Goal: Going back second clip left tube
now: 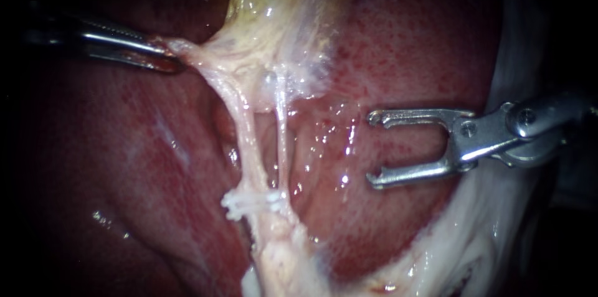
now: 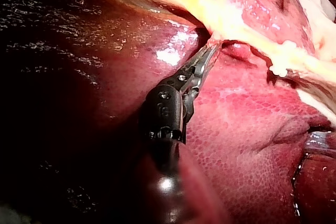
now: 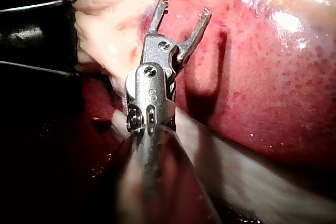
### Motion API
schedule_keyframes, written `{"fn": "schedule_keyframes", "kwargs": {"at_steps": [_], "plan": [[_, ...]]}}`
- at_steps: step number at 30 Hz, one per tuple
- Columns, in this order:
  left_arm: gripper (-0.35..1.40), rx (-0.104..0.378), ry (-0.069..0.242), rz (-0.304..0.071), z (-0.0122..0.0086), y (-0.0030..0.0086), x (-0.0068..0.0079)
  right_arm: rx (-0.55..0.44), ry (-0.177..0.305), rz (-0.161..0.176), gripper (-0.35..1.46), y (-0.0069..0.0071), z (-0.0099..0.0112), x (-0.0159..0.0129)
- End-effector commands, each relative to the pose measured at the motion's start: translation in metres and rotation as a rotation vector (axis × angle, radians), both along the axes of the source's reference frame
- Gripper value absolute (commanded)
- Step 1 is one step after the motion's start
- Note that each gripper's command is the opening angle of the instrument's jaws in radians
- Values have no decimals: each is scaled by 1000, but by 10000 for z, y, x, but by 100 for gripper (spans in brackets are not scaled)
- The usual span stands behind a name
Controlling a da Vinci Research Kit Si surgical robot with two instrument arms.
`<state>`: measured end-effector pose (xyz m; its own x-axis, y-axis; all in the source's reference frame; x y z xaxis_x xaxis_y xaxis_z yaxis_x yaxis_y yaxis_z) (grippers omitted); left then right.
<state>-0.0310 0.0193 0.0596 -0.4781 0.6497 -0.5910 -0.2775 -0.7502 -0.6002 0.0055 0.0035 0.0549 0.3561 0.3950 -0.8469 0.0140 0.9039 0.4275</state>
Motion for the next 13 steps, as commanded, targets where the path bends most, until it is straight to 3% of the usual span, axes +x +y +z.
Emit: {"fn": "schedule_keyframes", "kwargs": {"at_steps": [1, 5, 13], "plan": [[-35, 5, -2, 3, 6, 0, -3, 0, 0, -1, 50, 0, 0, 0], [-35, 14, -4, 3, 18, -2, -6, 0, 0, -1, 50, 0, 0, 0], [-35, 14, -6, 1, 17, -2, -7, 0, 0, -1, 50, -1, 0, 0]]}}
